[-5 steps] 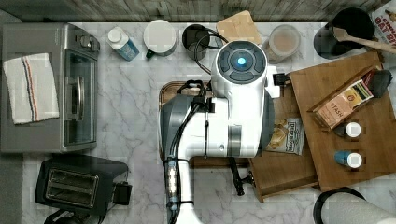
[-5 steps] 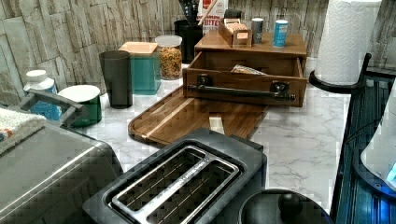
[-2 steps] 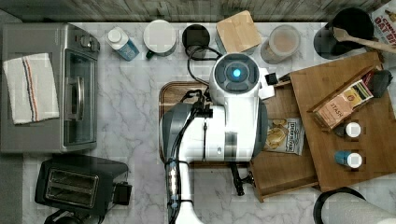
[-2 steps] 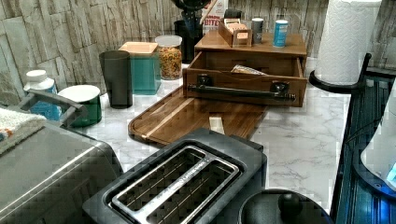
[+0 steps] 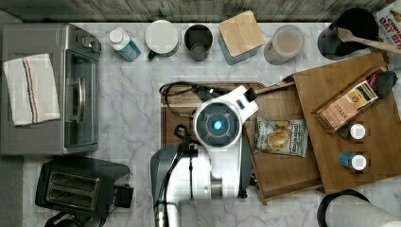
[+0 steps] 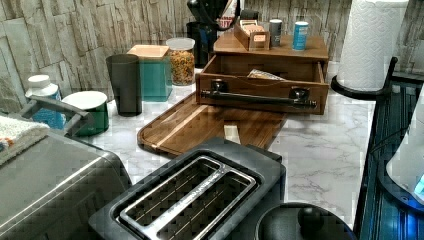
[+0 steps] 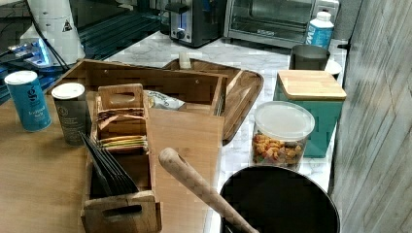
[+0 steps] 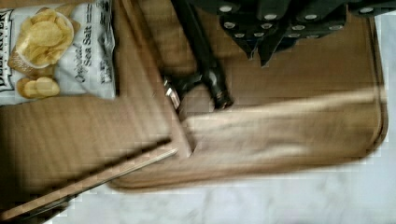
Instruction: Close the drawer.
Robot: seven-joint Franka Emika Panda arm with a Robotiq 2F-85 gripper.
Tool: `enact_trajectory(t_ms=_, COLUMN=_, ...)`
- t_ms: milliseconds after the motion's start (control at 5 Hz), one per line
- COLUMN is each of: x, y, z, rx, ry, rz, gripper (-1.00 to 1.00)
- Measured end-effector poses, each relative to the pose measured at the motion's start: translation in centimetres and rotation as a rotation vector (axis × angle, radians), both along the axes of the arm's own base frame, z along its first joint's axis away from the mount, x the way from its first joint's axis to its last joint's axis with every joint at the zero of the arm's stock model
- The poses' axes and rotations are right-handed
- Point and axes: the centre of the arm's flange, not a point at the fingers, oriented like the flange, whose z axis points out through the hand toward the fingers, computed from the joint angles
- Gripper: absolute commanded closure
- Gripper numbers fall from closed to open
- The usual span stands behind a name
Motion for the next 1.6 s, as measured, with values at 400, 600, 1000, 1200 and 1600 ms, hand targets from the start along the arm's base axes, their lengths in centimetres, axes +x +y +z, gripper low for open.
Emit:
enact_trajectory(t_ms=400, x=-2.9, y=1.6, z=-3.1, rx=-0.024, ry=0.034, rz=0.264, gripper=1.0)
enact_trajectory(t_ms=600, x=-3.1, y=1.5, z=-6.6, rx=-0.043, ry=0.109, rz=0.283, gripper=1.0)
enact_trajectory(t_ms=1000, x=-4.6, y=1.5, z=-12.4, rx=-0.033, ry=0.132, rz=0.294, gripper=1.0)
enact_trajectory(t_ms=1200, x=-6.3, y=1.5, z=-14.2, rx=-0.029, ry=0.177, rz=0.299, gripper=1.0)
enact_trajectory(t_ms=1600, x=-7.4, y=1.3, z=-16.1, rx=-0.022, ry=0.135, rz=0.344, gripper=1.0)
